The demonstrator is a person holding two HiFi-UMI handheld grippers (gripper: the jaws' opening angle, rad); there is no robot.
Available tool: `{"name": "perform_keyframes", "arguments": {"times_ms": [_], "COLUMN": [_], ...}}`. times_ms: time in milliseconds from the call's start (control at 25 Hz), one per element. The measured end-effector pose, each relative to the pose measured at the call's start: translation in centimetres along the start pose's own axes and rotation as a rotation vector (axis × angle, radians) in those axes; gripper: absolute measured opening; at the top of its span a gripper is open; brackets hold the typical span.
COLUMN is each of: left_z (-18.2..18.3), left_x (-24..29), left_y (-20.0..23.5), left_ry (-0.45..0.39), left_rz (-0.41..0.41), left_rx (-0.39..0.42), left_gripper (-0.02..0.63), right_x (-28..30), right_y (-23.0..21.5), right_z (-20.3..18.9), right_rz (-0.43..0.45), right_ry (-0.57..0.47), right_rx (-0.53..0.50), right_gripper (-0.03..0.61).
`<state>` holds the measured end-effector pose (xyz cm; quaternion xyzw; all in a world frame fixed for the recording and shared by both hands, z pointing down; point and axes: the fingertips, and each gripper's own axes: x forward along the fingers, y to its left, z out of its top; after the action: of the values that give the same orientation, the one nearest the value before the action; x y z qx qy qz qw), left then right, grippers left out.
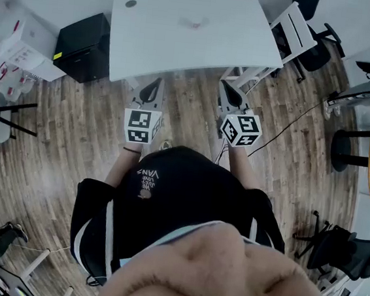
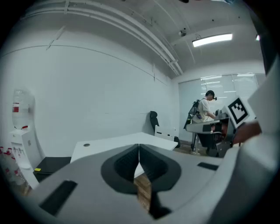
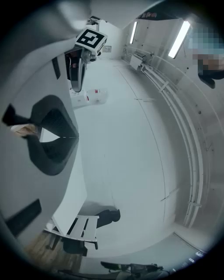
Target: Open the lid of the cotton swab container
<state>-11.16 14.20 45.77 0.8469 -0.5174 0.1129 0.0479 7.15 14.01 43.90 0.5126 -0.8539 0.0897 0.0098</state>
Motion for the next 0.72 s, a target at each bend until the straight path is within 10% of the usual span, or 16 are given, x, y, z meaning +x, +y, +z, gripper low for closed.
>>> {"name": "perform_keyframes", "arguments": {"times_ms": [720], "left_z": [-1.5], "left_x": [0.6], "left_y": [4.3], "left_ry": [0.013], "left_rz": [-0.120], "left_rx": [0.008], "left_gripper": [0.020], "right_x": [3.4], "right_y": [2.9], "right_z": [-1.4], "right_rz": [-0.070], "right_ry": [0.010], "right_rx": [0.021], "right_gripper": [0.014]}}
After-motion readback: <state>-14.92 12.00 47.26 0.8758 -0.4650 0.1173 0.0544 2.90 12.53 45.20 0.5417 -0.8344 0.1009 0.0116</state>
